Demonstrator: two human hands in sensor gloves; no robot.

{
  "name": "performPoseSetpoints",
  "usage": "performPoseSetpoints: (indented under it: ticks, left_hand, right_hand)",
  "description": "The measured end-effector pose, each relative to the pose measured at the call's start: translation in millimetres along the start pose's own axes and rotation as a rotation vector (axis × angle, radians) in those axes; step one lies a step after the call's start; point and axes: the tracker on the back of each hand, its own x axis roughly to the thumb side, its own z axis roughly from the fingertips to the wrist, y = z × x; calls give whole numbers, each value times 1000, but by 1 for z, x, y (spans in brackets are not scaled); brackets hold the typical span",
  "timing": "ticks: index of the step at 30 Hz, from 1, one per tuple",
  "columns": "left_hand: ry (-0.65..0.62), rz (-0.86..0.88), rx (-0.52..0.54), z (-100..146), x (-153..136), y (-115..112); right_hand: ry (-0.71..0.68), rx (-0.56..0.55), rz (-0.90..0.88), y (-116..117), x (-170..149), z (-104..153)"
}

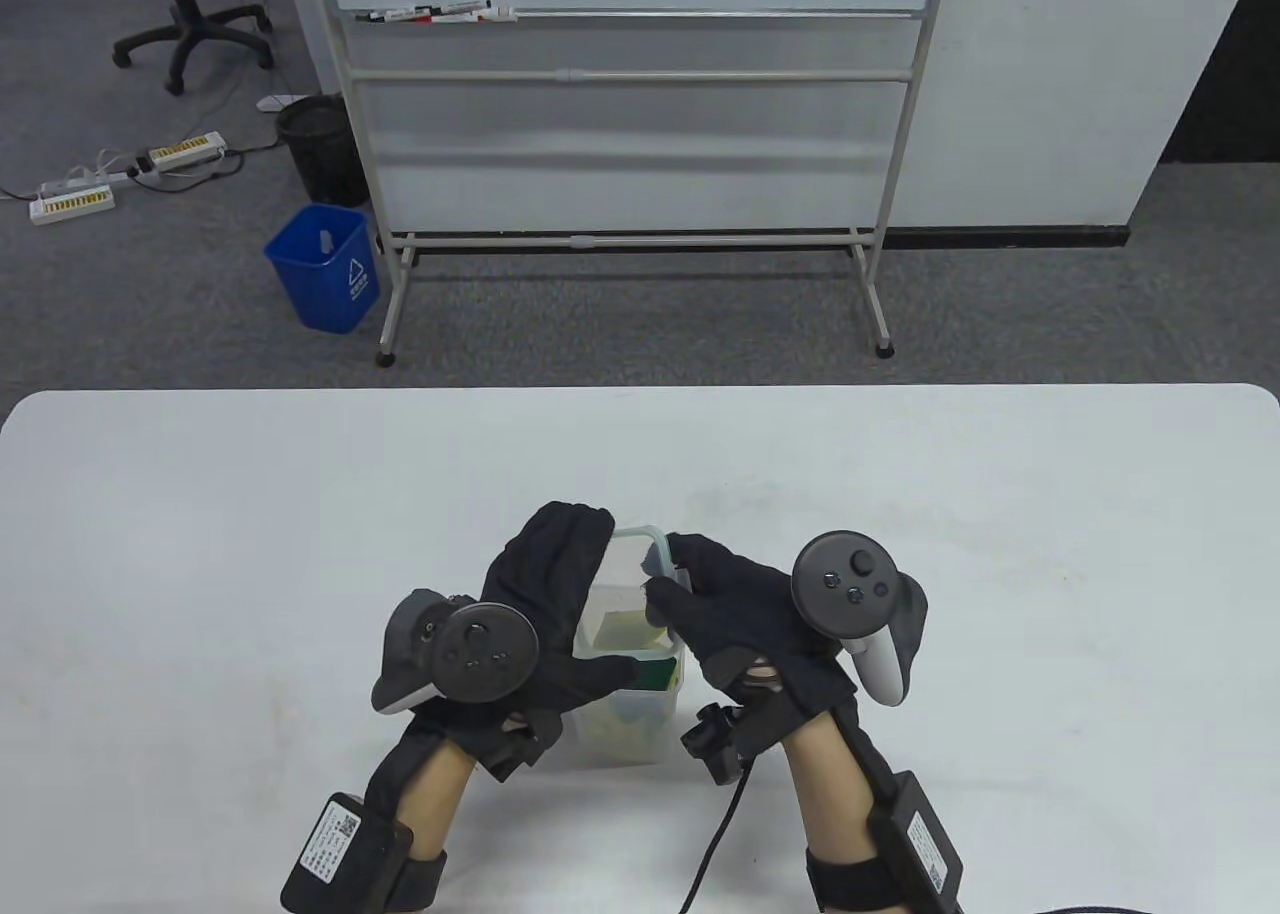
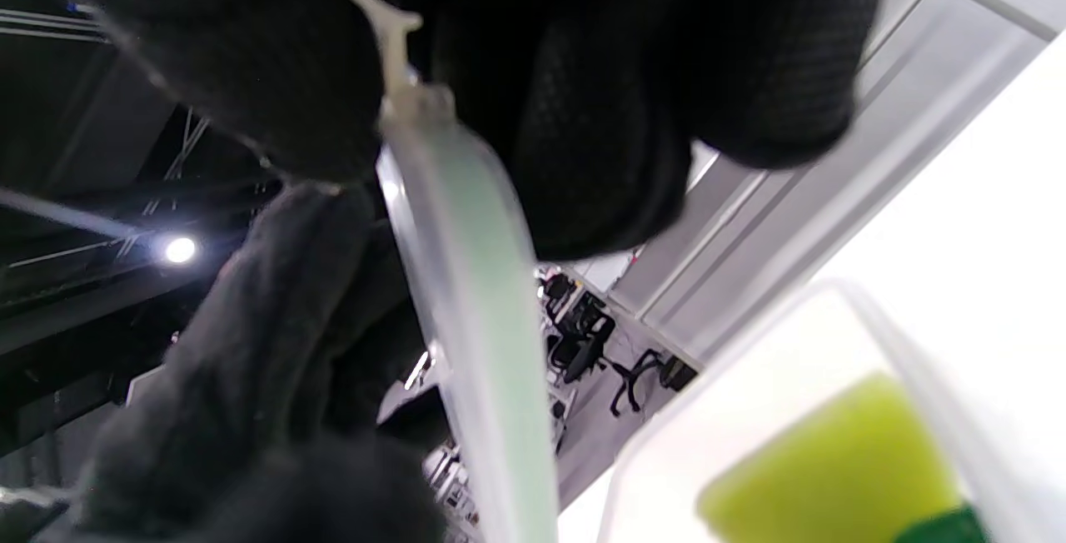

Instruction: Squeeze sponges into plastic airtight container

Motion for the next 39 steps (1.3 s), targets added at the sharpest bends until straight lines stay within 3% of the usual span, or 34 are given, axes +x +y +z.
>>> performPoseSetpoints:
  ticks: [7, 15, 19, 30, 39]
  left_hand:
    - [239, 288, 142, 6, -45, 1]
    - [291, 793, 8, 6, -66, -13]
    - [327, 704, 7, 7, -71, -10]
    - [456, 471, -50, 8, -69, -12]
    - [507, 424, -103, 8, -71, -16]
  right_hand:
    - [4, 8, -83, -5, -2, -1]
    - [33, 44, -171, -9, -9, -3]
    - [100, 49, -114, -9, -13, -3]
    - [266, 50, 316, -2, -22, -8]
    - [325, 118, 439, 7, -26, -11]
